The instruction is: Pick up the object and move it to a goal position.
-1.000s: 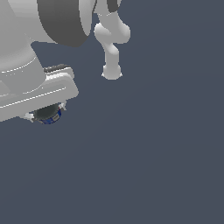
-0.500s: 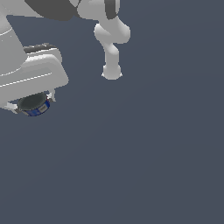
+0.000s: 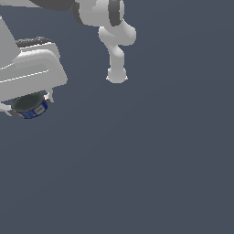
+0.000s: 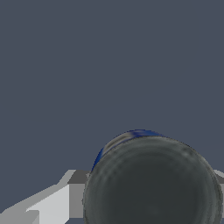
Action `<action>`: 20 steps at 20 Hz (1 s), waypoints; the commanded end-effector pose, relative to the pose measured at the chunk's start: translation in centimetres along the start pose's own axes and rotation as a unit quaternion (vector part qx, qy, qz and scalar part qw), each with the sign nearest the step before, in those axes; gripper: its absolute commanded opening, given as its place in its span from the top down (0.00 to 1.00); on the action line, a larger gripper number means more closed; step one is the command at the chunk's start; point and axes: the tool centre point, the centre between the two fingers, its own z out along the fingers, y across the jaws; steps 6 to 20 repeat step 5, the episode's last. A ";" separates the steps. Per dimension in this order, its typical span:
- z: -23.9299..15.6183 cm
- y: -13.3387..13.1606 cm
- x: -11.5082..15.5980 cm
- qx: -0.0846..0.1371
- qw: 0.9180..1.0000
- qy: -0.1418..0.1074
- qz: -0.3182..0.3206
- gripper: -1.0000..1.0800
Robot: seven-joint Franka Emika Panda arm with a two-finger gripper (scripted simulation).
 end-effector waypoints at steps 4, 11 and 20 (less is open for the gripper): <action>-0.3 0.1 0.0 0.000 1.000 0.000 0.000 1.00; -0.3 0.1 0.0 0.000 1.000 0.000 0.000 1.00; -0.3 0.1 0.0 0.000 1.000 0.000 0.000 1.00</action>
